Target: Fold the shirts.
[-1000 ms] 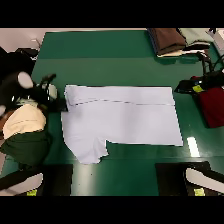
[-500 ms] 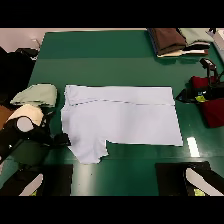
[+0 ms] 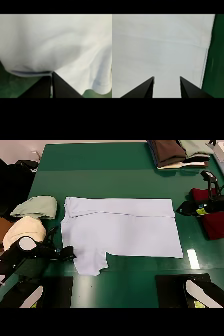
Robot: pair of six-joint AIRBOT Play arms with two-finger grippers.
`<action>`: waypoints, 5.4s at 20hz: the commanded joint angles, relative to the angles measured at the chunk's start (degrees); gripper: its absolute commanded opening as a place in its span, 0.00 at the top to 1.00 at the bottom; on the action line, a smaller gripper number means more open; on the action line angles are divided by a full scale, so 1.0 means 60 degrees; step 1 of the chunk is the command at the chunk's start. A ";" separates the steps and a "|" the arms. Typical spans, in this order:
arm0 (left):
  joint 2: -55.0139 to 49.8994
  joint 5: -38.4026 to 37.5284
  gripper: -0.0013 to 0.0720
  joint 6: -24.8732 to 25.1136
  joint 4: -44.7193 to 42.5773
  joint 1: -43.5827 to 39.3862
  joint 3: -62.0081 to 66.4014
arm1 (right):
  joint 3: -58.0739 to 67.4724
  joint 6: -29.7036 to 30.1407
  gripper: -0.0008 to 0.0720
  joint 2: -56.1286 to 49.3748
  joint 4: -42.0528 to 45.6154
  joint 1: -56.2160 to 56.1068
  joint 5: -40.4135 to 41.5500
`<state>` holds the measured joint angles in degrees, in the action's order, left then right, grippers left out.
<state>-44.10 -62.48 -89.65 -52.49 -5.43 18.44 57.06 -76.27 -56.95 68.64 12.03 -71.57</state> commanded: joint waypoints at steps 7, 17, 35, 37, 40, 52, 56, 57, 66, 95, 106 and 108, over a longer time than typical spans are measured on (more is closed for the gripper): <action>0.0018 -0.1009 0.95 0.0659 -0.0688 0.0000 0.1821 | -0.3053 0.0627 0.29 -0.0113 0.0943 0.4346 -0.1869; 0.0018 -0.1038 0.95 0.0696 -0.0827 0.0000 0.1821 | -0.4572 0.0619 0.58 -0.1239 0.0229 0.2747 -0.1483; 0.0936 -0.2084 0.95 0.0280 -0.2674 0.0000 0.3577 | -0.1563 0.0539 0.96 0.0860 0.1752 0.1348 -0.1887; -0.0350 -0.1005 0.94 0.0648 -0.2779 0.0000 0.4397 | -0.0739 0.0535 0.96 -0.0117 0.1752 0.0732 -0.1472; -0.2197 0.0299 0.94 0.0783 -0.2922 0.0000 0.5548 | 0.0729 0.0426 0.96 -0.1749 0.1745 -0.0080 -0.1231; -0.4029 0.1224 0.33 0.0444 -0.2874 0.0000 0.6637 | 0.4375 0.0747 0.35 -0.5300 -0.0739 0.0291 -0.1122; -0.4029 0.1002 0.33 0.0448 -0.2237 -0.0004 0.6677 | 0.3650 0.1060 0.20 -0.5304 -0.1016 0.1628 -0.1566; -0.4033 0.1042 0.60 0.0455 -0.1978 -0.0004 0.6677 | 0.3268 0.1169 0.20 -0.5319 -0.1035 0.2014 -0.1530; -0.4444 0.2528 0.95 -0.0178 -0.0954 -0.2011 0.6677 | 0.2277 0.2401 0.40 -0.7173 -0.3009 0.2047 -0.1574; -0.7351 0.1767 0.95 -0.0809 -0.2058 -0.2969 1.1311 | 0.6036 0.0852 0.96 -0.3111 -0.4794 -0.4590 -0.0965; -0.2197 0.0616 0.95 -0.0790 -0.4350 0.0911 1.1304 | 0.6043 0.1508 0.48 -0.6145 -0.6036 -1.0018 0.4306; -0.2204 0.0262 0.95 -0.0729 -0.4328 0.0831 1.1300 | 0.5880 0.1504 0.49 -0.5920 -0.5410 -0.9610 0.3799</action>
<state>-59.61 -58.15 -94.43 -77.12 -1.96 86.26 92.99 -67.92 -91.35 33.45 -44.49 -51.07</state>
